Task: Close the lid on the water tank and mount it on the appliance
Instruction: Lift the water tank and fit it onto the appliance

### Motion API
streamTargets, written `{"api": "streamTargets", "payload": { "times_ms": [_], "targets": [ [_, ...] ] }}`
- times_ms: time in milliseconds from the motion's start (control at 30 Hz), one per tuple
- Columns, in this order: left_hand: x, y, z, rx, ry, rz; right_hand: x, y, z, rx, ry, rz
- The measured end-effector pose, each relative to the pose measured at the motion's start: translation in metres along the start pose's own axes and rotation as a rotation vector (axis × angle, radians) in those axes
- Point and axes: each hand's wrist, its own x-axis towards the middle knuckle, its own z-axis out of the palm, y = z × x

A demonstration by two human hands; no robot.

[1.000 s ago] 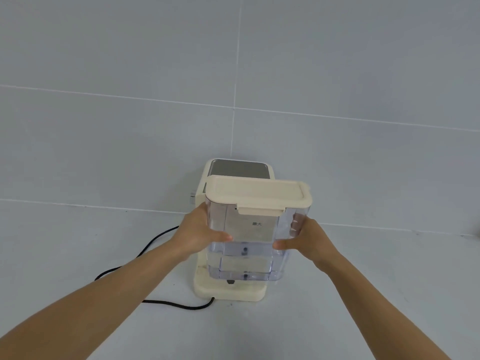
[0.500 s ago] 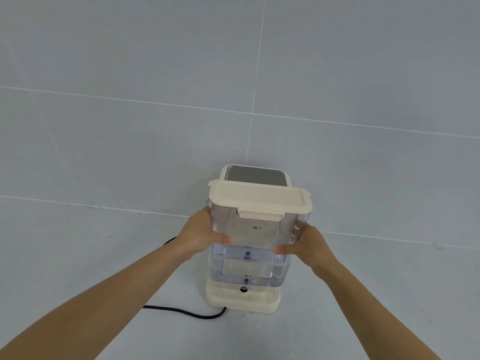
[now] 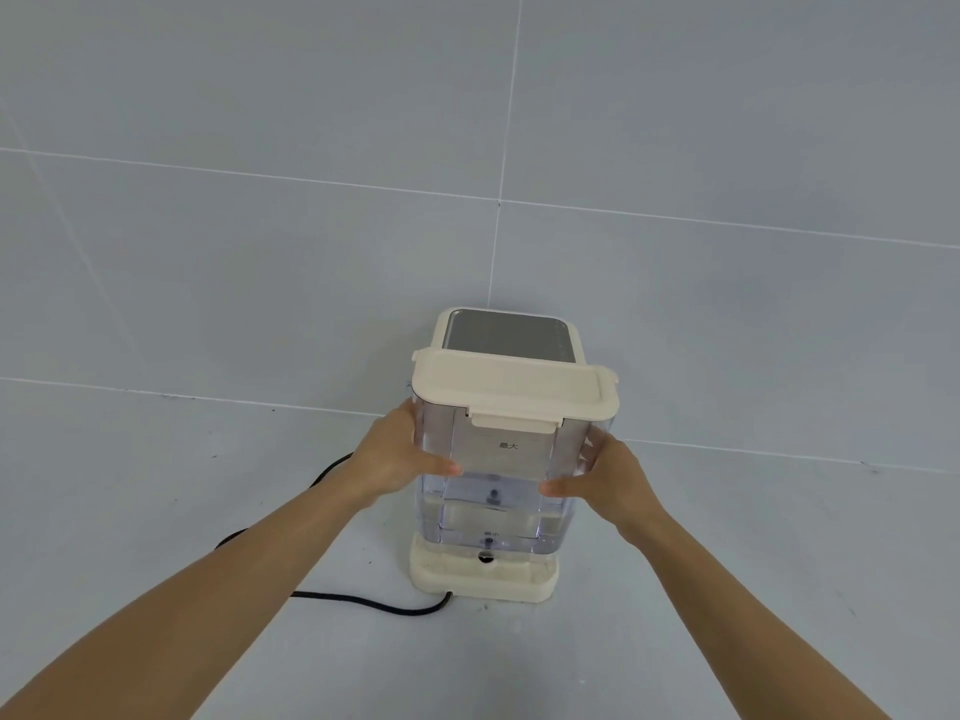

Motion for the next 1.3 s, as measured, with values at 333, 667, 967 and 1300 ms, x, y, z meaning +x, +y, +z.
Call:
{"api": "streamTargets", "payload": {
  "times_ms": [333, 667, 967, 1300],
  "targets": [
    [-0.001, -0.015, 0.006, 0.077, 0.011, -0.046, 0.003, 0.016, 0.008, -0.039, 0.011, 0.032],
    [-0.006, -0.015, 0.011, 0.147, 0.027, -0.04, 0.004, 0.024, 0.011, -0.031, 0.008, 0.04],
    [-0.012, -0.013, 0.017, 0.204, 0.037, -0.063, 0.003, 0.031, 0.015, -0.047, -0.005, 0.051],
    [-0.012, -0.016, 0.016, 0.224, -0.004, -0.047, 0.004, 0.035, 0.015, -0.047, -0.039, 0.051]
  ]
}}
